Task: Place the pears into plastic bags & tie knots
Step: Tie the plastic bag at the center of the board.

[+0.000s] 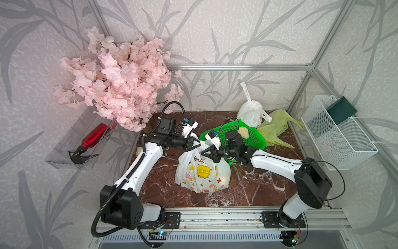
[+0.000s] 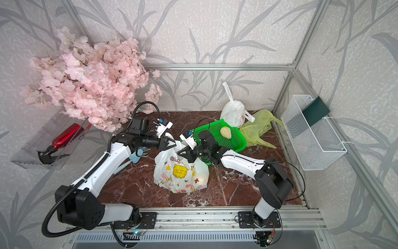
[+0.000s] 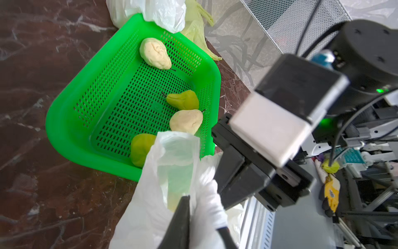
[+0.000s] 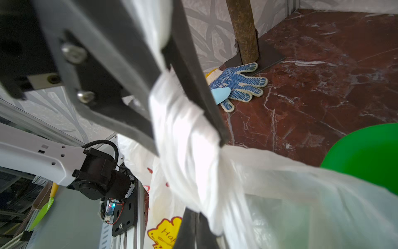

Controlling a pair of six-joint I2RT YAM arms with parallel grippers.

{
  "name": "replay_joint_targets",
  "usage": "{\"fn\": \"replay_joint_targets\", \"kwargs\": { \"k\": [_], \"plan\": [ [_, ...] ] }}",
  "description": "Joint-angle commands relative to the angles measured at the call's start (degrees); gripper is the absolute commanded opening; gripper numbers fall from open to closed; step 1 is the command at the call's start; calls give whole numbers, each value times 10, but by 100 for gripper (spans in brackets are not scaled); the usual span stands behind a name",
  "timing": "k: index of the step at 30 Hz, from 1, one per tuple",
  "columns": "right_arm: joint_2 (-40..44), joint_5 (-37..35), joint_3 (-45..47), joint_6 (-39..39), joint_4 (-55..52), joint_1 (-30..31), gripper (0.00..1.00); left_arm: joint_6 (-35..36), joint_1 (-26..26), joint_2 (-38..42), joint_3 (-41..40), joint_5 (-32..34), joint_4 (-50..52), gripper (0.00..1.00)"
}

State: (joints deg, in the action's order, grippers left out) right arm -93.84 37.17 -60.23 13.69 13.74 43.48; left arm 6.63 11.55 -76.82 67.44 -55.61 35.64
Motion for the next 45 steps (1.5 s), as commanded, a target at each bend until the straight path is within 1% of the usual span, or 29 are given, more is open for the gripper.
{"fn": "replay_joint_targets", "kwargs": {
  "k": [1, 3, 7, 11, 13, 15, 17, 20, 21, 22, 24, 26, 27, 28, 30, 31, 32, 35, 38, 41, 44, 45],
  "plan": [
    [-6, 35, 3, -15, 28, -2, 0, 36, -2, 14, 7, -27, 30, 27],
    [-9, 40, 3, -9, 35, -1, 0, 39, -1, 12, 6, -34, 33, 30],
    [-7, 34, 3, -16, 33, 15, 0, 32, 2, 5, 10, -24, 26, 33],
    [-15, 14, -9, -40, 0, 32, 0, 28, 2, 0, 13, -40, 23, 35],
    [-21, 12, -11, -41, -2, 31, 0, 20, 3, 2, 8, -40, 11, 34],
    [-25, 7, -18, -49, -12, 33, 0, 21, 5, 0, 6, -37, 7, 30],
    [-27, 4, -27, -58, -26, 33, 0, 31, 9, -5, 10, -36, 17, 22],
    [-11, 6, -40, -67, -60, 32, 1, 50, 13, -9, 15, -21, 32, 3],
    [-2, 10, -43, -66, -73, 30, 8, 58, 14, -9, 16, -13, 38, 0],
    [11, 24, -46, -63, -84, 27, 18, 66, 14, -9, 17, -3, 40, 0],
    [42, 48, -45, -52, -100, 13, 27, 76, 14, -4, 15, 12, 34, 0],
    [82, 48, -38, -48, -117, -8, 35, 74, 14, 5, 8, 20, 14, 0],
    [96, 38, -36, -53, -130, -16, 39, 73, 14, 10, 5, 17, 6, 0],
    [110, 12, -37, -67, -150, -24, 44, 71, 14, 16, 1, 14, -4, 0],
    [116, -49, -55, -126, -218, -24, 56, 67, 14, 24, -7, 7, -20, 0],
    [110, -73, -69, -153, -249, -21, 65, 65, 14, 27, -10, 2, -26, 0],
    [100, -90, -83, -171, -270, -20, 73, 64, 14, 29, -12, -2, -30, 0],
    [65, -107, -124, -203, -305, -12, 85, 65, 14, 33, -16, -5, -30, 0],
    [28, -107, -165, -222, -325, 0, 88, 65, 14, 32, -15, -6, -28, 0],
    [0, -84, -188, -218, -326, 7, 88, 63, 14, 34, -13, -9, -29, 0],
    [-17, -68, -190, -192, -299, 10, 86, 62, 14, 37, -13, -13, -30, 0],
    [-22, -69, -191, -186, -294, 10, 84, 60, 14, 37, -13, -14, -30, 0]
  ]
}}
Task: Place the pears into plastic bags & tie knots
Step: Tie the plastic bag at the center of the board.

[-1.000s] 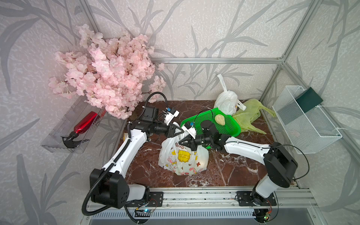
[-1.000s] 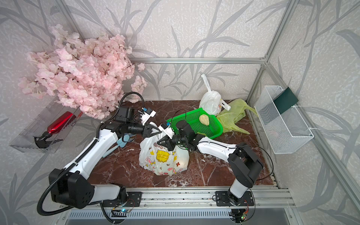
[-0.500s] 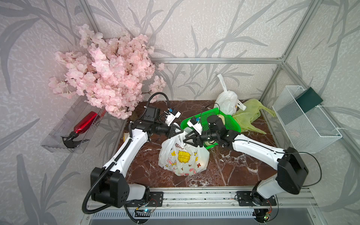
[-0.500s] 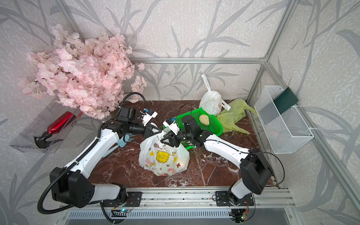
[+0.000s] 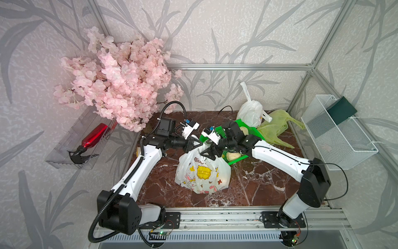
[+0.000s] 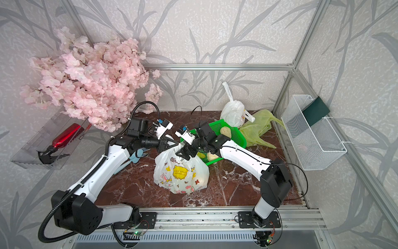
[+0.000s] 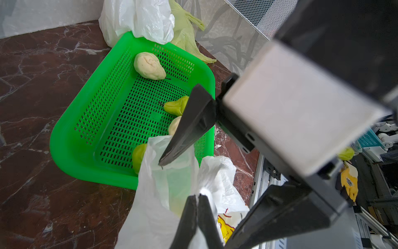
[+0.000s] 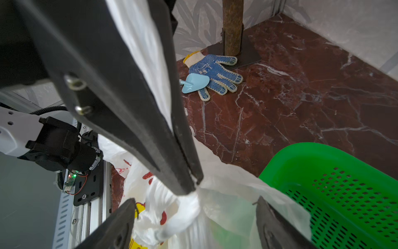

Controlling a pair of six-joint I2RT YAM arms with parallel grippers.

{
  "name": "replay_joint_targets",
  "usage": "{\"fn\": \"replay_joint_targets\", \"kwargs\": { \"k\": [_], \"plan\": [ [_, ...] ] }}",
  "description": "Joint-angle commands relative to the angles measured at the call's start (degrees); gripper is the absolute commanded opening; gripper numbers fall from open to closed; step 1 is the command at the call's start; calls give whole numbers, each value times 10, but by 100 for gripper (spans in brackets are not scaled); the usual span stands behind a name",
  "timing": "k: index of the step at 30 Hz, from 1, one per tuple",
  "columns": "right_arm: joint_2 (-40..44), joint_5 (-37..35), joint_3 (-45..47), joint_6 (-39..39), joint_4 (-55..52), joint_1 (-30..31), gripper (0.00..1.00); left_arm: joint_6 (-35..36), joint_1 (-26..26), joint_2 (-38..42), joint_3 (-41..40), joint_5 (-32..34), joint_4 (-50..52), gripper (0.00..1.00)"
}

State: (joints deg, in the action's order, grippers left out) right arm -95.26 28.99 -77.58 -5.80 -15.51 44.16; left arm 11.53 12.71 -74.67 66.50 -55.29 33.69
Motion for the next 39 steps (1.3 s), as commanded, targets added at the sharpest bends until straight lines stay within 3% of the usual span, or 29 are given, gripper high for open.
{"fn": "replay_joint_targets", "kwargs": {
  "k": [1, 4, 7, 9, 12, 15, 22, 28, 31, 35, 39],
  "plan": [
    [-15, 10, -19, 11, -1, 3, 80, 9, 2, 18, -5, -18, -12, 0],
    [-22, 0, -24, 9, 4, 4, 60, 4, 2, 25, -11, -19, -14, 0],
    [-41, -21, -20, 13, 30, 2, 29, -7, 1, 38, -25, -14, -22, 0],
    [-42, -41, -11, 16, 55, 3, 13, -17, -3, 50, -38, 6, -23, 8],
    [-31, -69, 9, 23, 102, 5, 1, -33, -16, 76, -67, 43, -30, 26],
    [-11, -90, 36, 41, 178, 8, 0, -48, -21, 102, -98, 73, -39, 36],
    [-22, -104, 55, 96, 386, 46, 0, -85, -23, 161, -135, 24, -50, 38],
    [-59, -37, 71, 209, 571, 39, 0, -153, -19, 194, -204, -29, -202, 39],
    [-121, -9, 95, 289, 739, 25, 0, -187, -10, 174, -228, -35, -273, 40],
    [-195, -12, 106, 348, 886, 10, 0, -137, -11, 164, -186, -22, -180, 43],
    [-205, -4, 96, 354, 886, 1, 0, -152, -28, 229, -141, 92, -108, 46]
  ]
}}
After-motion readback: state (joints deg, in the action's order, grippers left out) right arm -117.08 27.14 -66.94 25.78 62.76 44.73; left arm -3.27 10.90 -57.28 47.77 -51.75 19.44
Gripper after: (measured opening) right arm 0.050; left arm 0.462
